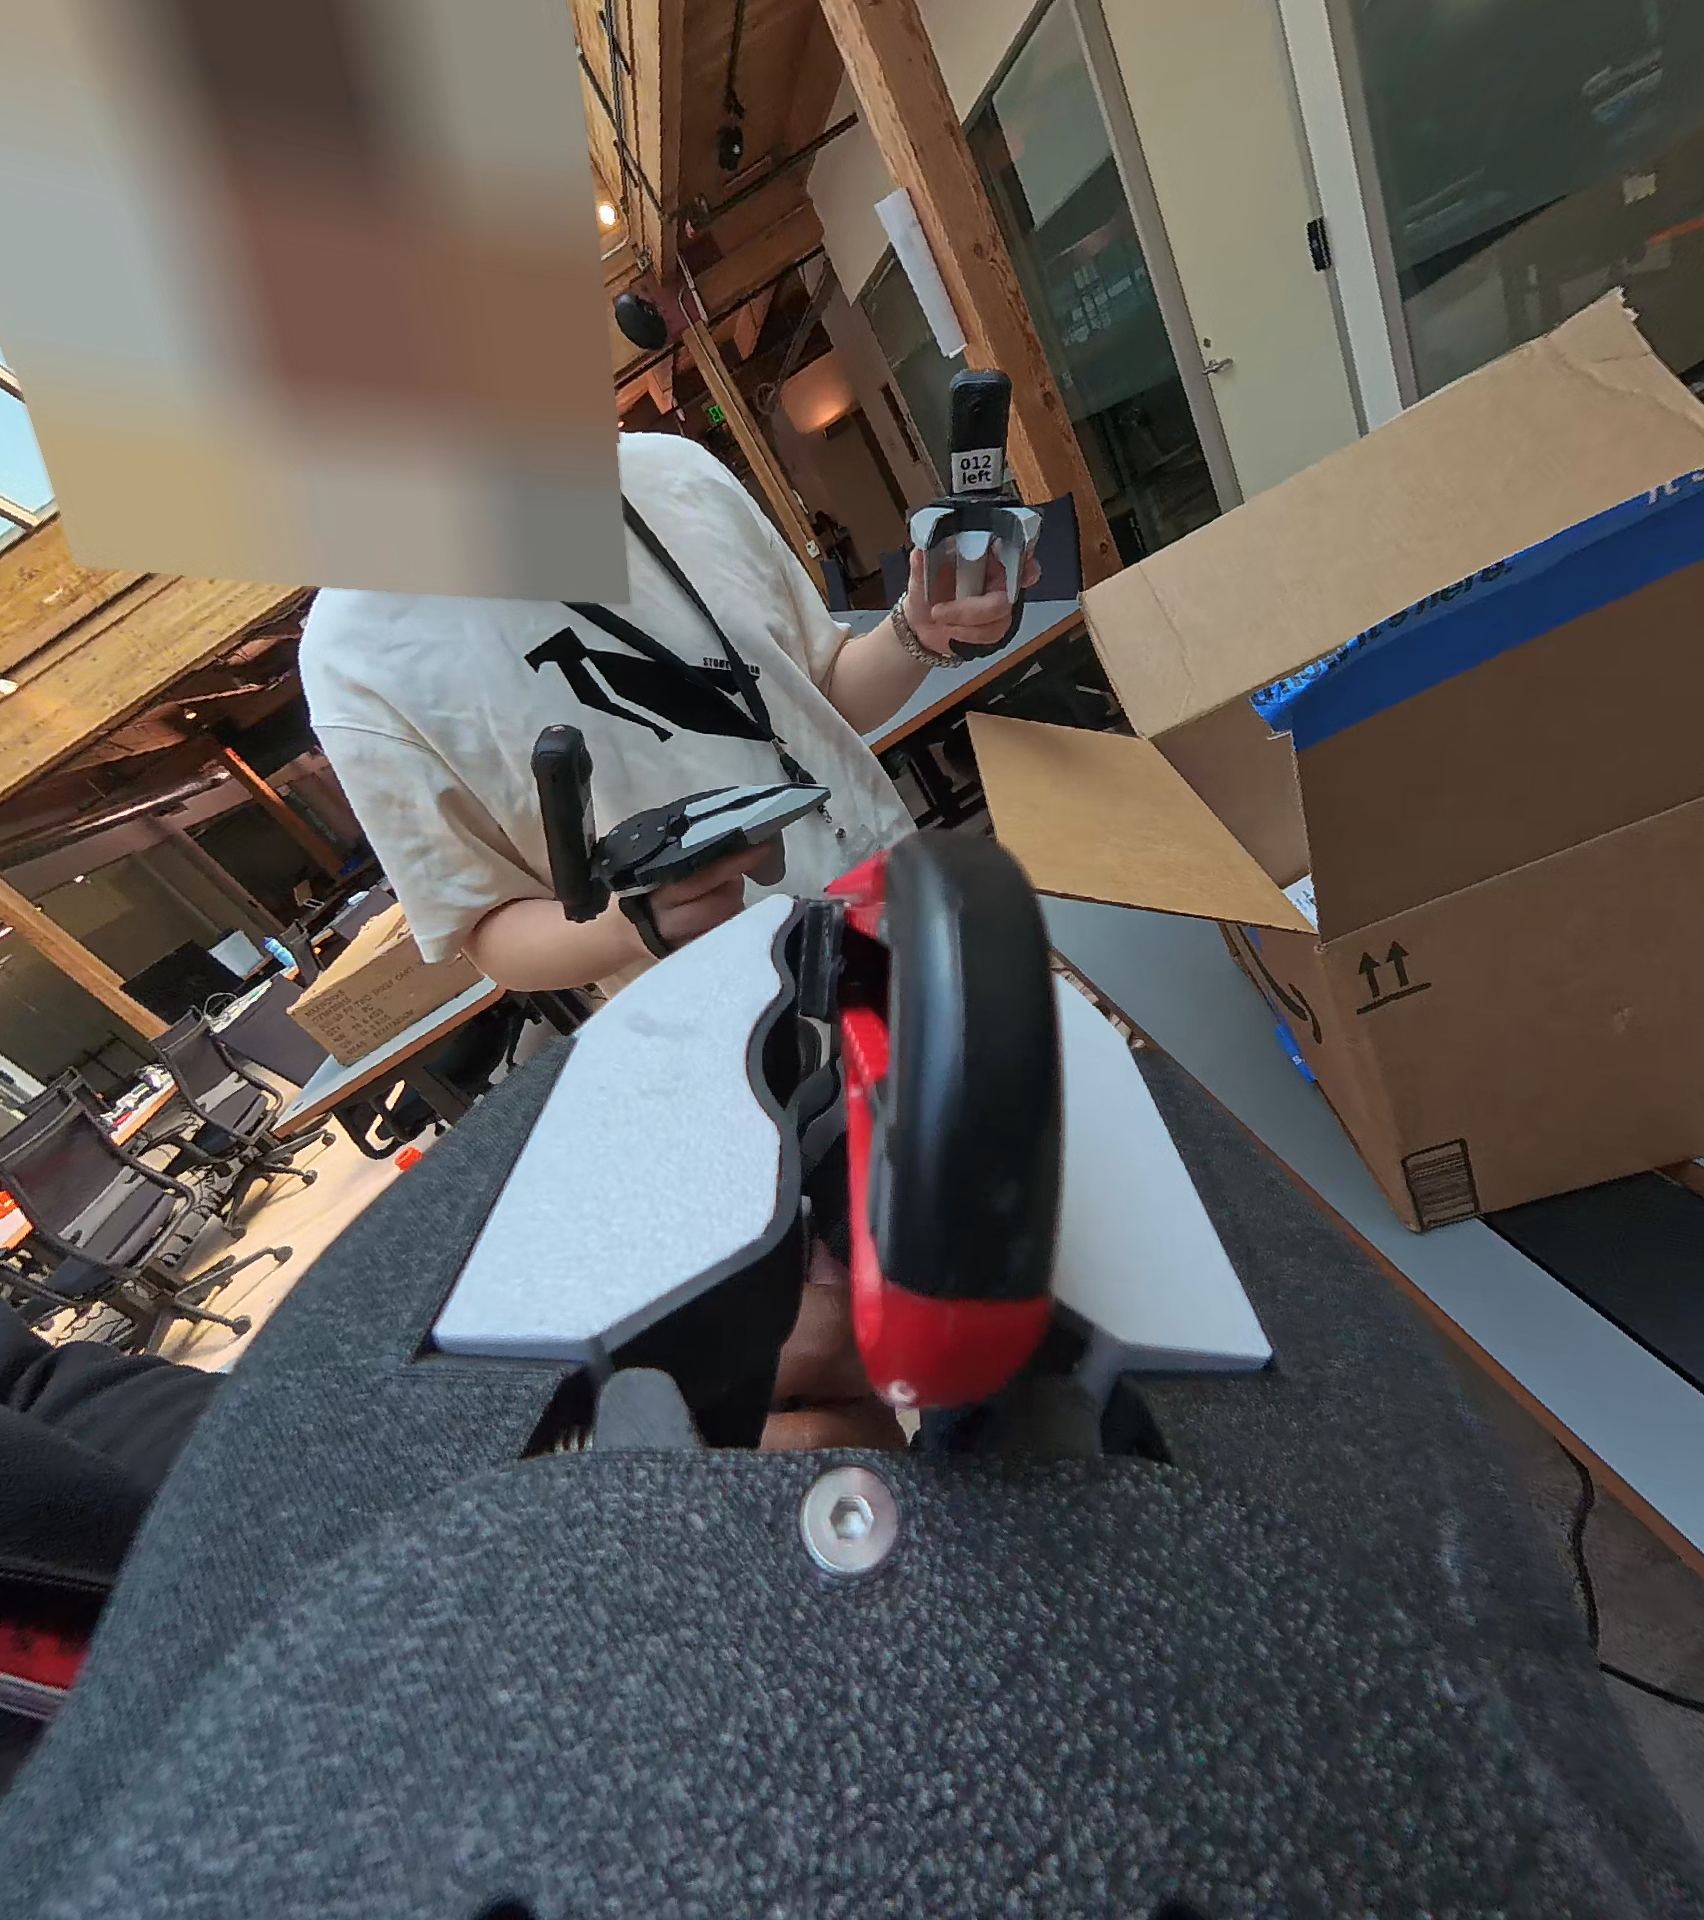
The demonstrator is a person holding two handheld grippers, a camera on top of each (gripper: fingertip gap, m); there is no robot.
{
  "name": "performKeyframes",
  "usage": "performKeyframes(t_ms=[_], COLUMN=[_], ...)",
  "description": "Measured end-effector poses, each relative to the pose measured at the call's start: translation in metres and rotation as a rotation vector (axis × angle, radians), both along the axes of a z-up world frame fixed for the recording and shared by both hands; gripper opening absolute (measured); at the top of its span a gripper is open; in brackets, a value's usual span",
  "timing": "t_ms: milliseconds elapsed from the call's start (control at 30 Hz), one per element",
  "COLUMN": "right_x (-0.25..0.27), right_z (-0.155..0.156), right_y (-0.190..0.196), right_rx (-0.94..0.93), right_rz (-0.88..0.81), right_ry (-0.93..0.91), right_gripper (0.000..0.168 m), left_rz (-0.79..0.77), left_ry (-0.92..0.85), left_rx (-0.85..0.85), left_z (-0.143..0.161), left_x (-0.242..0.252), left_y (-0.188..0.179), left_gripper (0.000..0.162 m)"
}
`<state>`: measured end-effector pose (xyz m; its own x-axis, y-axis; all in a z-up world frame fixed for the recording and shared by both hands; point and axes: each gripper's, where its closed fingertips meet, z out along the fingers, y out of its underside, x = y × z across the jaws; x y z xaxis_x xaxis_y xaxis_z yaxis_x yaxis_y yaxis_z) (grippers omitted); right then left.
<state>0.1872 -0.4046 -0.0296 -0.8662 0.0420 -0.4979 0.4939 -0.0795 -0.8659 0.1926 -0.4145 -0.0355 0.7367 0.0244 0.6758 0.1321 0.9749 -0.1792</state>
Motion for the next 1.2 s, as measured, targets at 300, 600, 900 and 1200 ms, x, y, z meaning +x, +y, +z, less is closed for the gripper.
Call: performKeyframes(t_ms=[300, 600, 900, 1200], right_x=[0.003, 0.006, 0.014, 0.016], right_z=[-0.005, -0.007, 0.0, -0.001], right_y=[-0.003, 0.0, 0.009, 0.013], right_rx=[0.012, 0.035, -0.008, -0.03], right_rz=[0.01, 0.026, 0.059, 0.039], right_ry=[-0.017, -0.025, -0.023, -0.044], right_gripper=[0.013, 0.013, 0.011, 0.011], left_rz=[-0.022, 0.014, 0.015, 0.029], left_ry=[-0.007, -0.016, 0.04, 0.043], left_rx=[-0.009, -0.072, -0.103, -0.123], left_z=[0.001, -0.002, 0.004, 0.003], left_x=[-0.001, 0.003, 0.014, 0.017], left_y=[0.003, 0.005, 0.013, 0.017], left_gripper=[0.011, 0.01, 0.009, 0.009])
